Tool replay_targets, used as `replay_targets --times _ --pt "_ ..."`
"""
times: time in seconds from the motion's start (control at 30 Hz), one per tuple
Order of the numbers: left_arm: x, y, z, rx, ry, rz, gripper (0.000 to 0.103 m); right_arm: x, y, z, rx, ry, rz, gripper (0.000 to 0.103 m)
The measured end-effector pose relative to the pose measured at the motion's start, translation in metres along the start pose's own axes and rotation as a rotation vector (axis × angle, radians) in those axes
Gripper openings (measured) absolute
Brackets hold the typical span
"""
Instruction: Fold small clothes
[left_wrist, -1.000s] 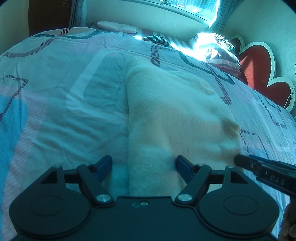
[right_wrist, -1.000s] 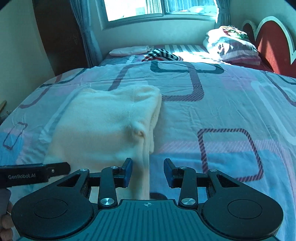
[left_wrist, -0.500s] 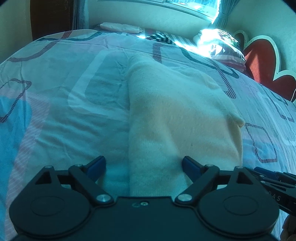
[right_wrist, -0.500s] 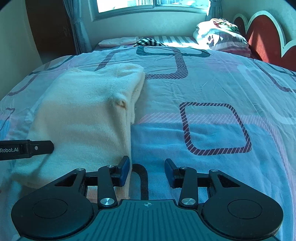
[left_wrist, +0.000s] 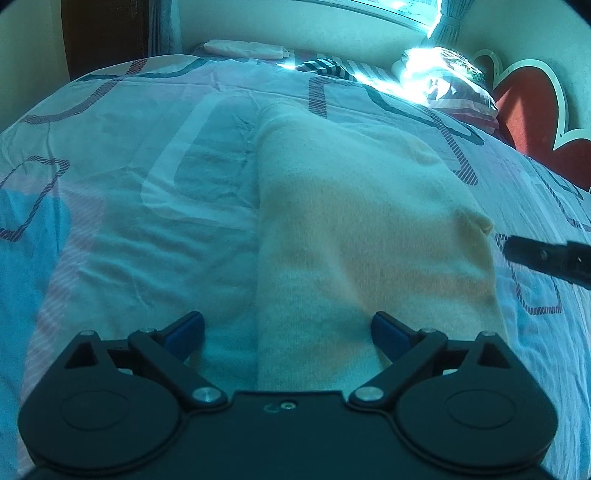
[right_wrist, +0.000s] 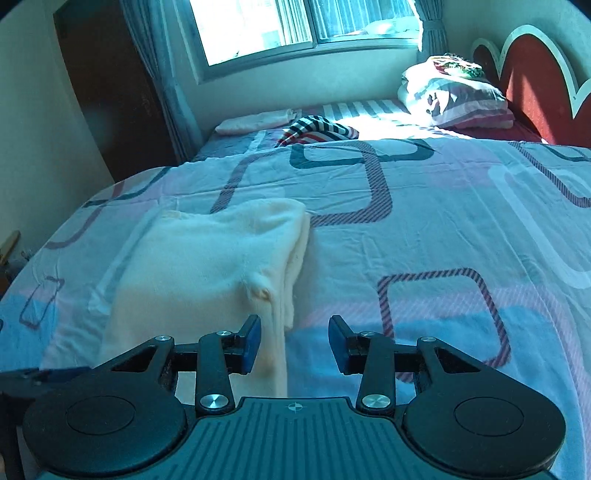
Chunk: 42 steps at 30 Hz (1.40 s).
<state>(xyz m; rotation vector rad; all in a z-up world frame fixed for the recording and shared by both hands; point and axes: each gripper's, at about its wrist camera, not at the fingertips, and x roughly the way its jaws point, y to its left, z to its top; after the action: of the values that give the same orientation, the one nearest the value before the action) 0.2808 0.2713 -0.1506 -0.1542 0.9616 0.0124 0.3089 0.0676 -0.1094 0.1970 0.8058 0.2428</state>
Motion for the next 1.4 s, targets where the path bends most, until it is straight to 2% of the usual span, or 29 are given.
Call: replay_targets --times 0.1,0.2,0.23,0.4,0.6,0.67,0.73,0.83,0.97,1.07,1.23,1.4 --pt "0.001 -0.001 0.001 -0.011 0.008 0.008 0.097 0.02 0.009 0.012 -0.001 0.003 -0.007 0.04" --pt "0.0 -0.002 0.002 -0.023 0.009 0.015 0.097 0.047 0.011 0.014 -0.036 0.058 -0.095 0.04" --pt "0.0 -0.002 0.001 -0.031 0.006 0.018 0.097 0.054 0.007 0.012 -0.027 0.077 -0.096 0.04" --pt "-0.002 -0.007 0.001 -0.034 0.001 0.06 0.097 0.043 0.004 0.009 -0.008 0.058 -0.084 0.042" --pt "-0.013 -0.018 -0.005 0.002 -0.012 0.135 0.097 -0.007 -0.001 -0.008 0.004 0.055 0.002 0.042" --pt "-0.02 -0.024 -0.009 0.03 -0.019 0.168 0.097 -0.023 -0.003 -0.017 0.0 0.068 0.021 0.047" --pt "-0.03 -0.032 -0.015 0.068 -0.019 0.186 0.097 -0.043 -0.008 -0.028 -0.002 0.061 0.024 0.06" --pt "-0.051 -0.039 -0.025 0.105 -0.021 0.182 0.097 -0.074 -0.014 -0.042 -0.009 0.062 0.039 0.064" --pt "-0.094 -0.045 -0.042 0.082 -0.054 0.166 0.097 -0.119 -0.014 -0.063 -0.063 0.076 0.075 0.072" --pt "-0.136 -0.047 -0.059 0.041 -0.089 0.15 0.097 -0.158 -0.009 -0.078 -0.116 0.037 0.074 0.076" --pt "-0.204 -0.06 -0.096 0.021 -0.154 0.212 0.097 -0.235 -0.004 -0.1 -0.141 -0.071 0.06 0.088" --pt "-0.262 -0.075 -0.131 0.018 -0.195 0.192 0.097 -0.317 0.004 -0.123 -0.17 -0.198 0.022 0.101"
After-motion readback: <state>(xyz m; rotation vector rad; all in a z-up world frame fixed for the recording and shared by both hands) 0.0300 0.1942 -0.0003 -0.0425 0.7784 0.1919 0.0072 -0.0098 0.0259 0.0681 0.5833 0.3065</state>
